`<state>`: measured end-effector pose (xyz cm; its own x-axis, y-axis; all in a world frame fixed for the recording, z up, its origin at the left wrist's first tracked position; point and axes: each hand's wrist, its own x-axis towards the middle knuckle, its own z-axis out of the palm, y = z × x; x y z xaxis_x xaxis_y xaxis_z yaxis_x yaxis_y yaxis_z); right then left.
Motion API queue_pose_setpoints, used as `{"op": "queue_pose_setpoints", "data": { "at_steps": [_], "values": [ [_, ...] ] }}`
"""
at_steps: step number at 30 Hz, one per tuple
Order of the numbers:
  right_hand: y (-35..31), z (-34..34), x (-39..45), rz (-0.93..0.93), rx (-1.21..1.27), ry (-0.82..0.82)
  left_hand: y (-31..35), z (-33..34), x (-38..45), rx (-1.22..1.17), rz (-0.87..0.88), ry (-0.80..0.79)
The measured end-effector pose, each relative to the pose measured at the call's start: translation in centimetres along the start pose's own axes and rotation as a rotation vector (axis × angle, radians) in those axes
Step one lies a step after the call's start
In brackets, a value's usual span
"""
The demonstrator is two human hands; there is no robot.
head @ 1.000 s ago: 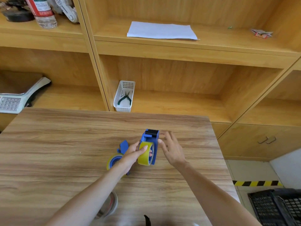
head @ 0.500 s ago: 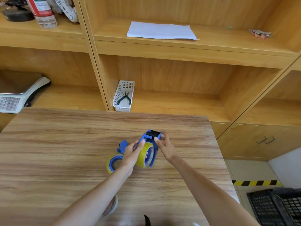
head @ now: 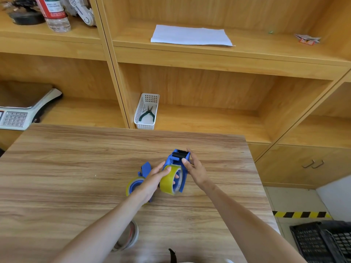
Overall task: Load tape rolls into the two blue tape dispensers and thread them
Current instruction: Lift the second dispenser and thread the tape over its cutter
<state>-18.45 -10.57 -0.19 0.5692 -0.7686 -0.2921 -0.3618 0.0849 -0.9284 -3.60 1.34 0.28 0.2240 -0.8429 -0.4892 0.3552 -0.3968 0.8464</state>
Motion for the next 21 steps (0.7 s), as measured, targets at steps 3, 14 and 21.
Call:
{"op": "queue_pose_setpoints", "data": {
  "at_steps": [3, 14, 21],
  "values": [
    [-0.5, -0.3, -0.2, -0.02, -0.094, 0.022, -0.5, 0.2, 0.1, 0.036, -0.009, 0.019],
    [-0.2, -0.5, -0.3, -0.067, -0.134, 0.017, -0.4, 0.7, -0.1, 0.099, 0.038, 0.047],
    [0.2, -0.6, -0.1, -0.066, -0.178, -0.002, 0.2, 0.9, -0.7, 0.122, 0.052, 0.065]
  ]
}}
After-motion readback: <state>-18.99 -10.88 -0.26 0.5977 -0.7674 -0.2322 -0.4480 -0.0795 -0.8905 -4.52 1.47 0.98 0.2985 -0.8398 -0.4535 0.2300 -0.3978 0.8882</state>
